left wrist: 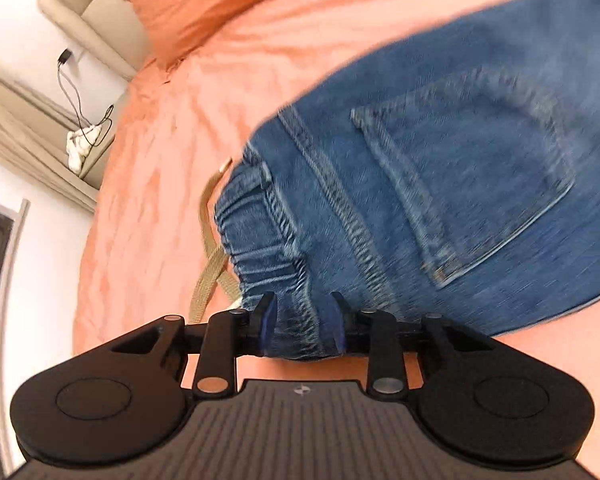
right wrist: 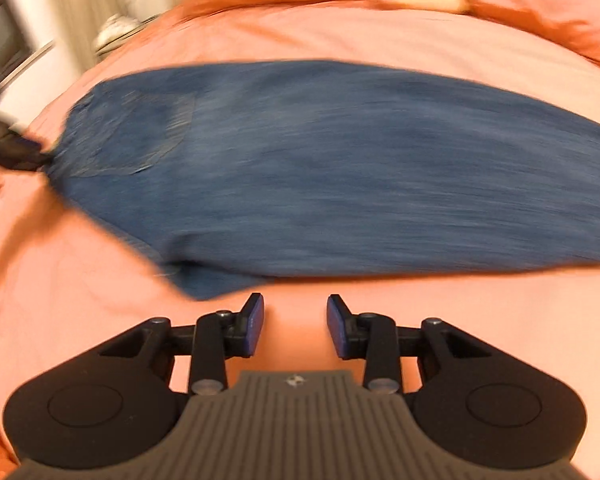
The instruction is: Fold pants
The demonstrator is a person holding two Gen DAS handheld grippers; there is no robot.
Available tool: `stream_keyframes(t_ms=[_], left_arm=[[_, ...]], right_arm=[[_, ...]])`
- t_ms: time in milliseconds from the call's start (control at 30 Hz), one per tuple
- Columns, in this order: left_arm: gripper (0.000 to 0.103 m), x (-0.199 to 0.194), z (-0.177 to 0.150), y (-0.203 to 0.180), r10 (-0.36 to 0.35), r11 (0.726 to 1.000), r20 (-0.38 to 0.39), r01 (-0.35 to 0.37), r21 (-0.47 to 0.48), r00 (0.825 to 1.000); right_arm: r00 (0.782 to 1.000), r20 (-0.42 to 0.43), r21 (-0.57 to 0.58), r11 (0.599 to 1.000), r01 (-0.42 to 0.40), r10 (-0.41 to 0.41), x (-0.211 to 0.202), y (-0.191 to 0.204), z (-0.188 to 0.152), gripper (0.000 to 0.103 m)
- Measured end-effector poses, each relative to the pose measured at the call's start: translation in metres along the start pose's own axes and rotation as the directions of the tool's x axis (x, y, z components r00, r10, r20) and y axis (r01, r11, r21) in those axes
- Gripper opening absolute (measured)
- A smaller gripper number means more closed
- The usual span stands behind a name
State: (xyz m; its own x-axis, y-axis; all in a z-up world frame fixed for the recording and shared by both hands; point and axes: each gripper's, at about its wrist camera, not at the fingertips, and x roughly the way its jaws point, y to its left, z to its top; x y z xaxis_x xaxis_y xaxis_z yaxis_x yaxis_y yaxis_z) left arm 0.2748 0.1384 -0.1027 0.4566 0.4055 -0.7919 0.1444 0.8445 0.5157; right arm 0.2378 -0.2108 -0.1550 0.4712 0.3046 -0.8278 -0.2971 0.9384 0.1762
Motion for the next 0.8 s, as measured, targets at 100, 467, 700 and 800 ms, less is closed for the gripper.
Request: stream_keyframes(t_ms=[100, 467, 700, 800], left_arm=[[0.037, -0.016, 0.009, -0.004, -0.096, 0.994, 0.025, 0.097, -0.055, 0.995], [0.037, 0.001, 0.050, -0.050, -0.116, 0.992, -0.007, 0.115, -0.050, 0.993], [0.037, 0.035, 0.053, -0.063, -0.108, 0.992, -0.112, 0.100, -0.073, 0.988], [0.036, 0.041, 0.053, -0.068, -0.096, 0.994, -0.120, 0.088, -0.068, 0.988]], right_arm=[[0.997, 0.014, 0.111, 0.991, 0.074, -0.076, -0.025, -0.065, 0.002, 0.032], [0.934, 0.047, 0.625, 0.740, 0.249, -0.354, -0.126, -0.352, 0.011, 0.050], [0.926, 0.063, 0.794, 0.581, 0.179, -0.372, -0.127, -0.449, 0.003, 0.043], [0.934, 0.064, 0.812, 0.562, 0.156, -0.351, -0.109, -0.461, 0.007, 0.037]])
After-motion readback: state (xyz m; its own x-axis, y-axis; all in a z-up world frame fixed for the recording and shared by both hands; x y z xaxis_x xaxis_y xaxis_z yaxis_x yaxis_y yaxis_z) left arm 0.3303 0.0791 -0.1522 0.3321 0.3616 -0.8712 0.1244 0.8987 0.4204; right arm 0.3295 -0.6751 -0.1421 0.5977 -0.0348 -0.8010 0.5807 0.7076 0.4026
